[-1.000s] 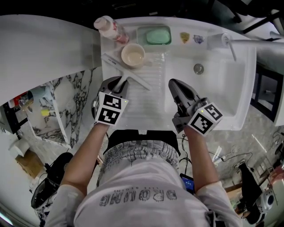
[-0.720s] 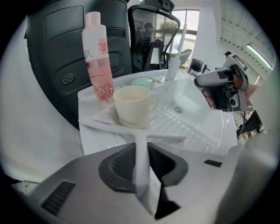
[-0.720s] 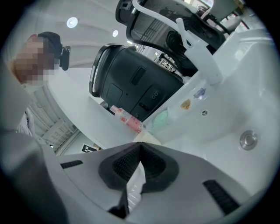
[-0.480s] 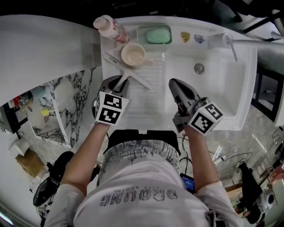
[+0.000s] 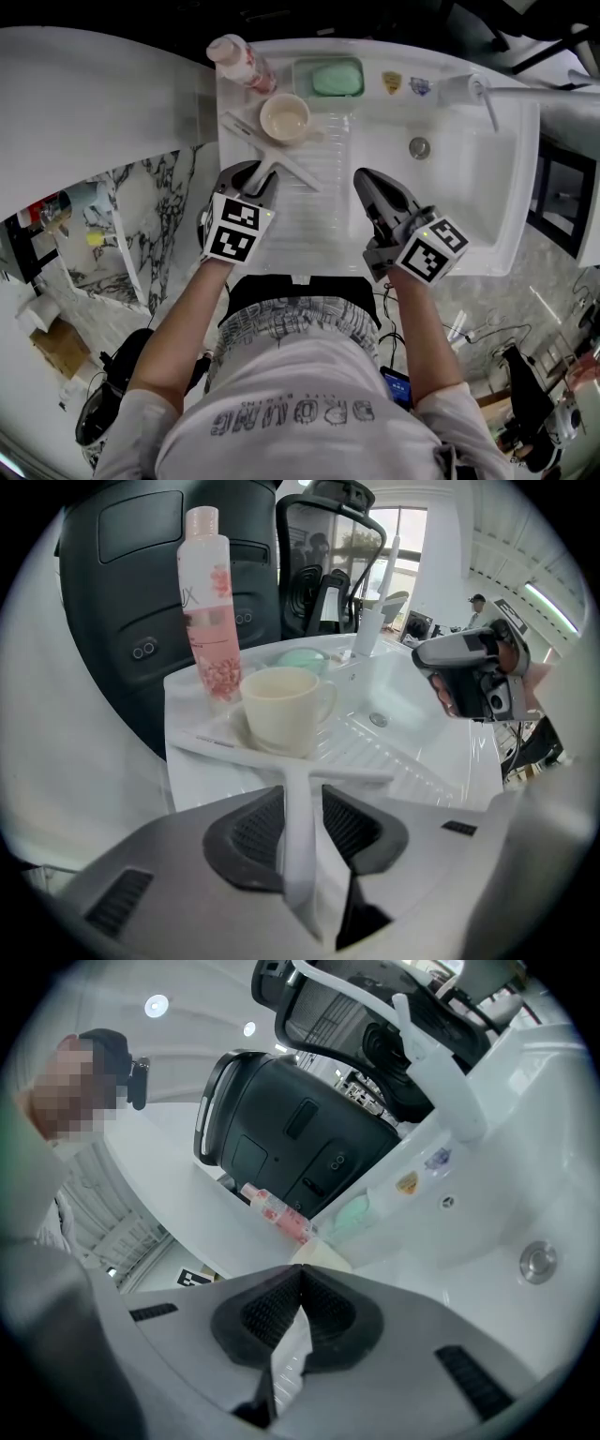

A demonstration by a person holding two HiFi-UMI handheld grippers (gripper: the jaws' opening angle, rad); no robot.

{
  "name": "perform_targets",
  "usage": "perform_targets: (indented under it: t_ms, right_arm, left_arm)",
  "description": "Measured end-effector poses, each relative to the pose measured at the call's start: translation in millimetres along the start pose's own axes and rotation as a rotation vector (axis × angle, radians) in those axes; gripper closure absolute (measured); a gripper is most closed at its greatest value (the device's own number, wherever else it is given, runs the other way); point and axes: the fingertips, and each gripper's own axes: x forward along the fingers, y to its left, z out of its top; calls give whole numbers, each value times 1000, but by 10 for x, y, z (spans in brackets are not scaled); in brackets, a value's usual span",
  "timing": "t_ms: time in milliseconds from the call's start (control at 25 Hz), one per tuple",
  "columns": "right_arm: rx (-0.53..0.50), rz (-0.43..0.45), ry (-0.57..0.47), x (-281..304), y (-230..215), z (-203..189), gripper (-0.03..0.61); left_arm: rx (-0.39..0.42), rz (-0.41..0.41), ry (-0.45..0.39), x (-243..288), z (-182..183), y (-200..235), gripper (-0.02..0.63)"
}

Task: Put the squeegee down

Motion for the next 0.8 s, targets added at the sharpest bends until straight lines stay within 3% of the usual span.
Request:
perform_targets:
  t_ms: [400, 800]
  right_arm:
    - [-37, -18, -12, -28, 75, 54, 571]
    - [-82, -17, -43, 21, 335, 128, 571]
  left_arm:
    - [7, -1, -51, -150, 90, 36, 439]
    - [10, -27, -163, -513, 335, 84, 437]
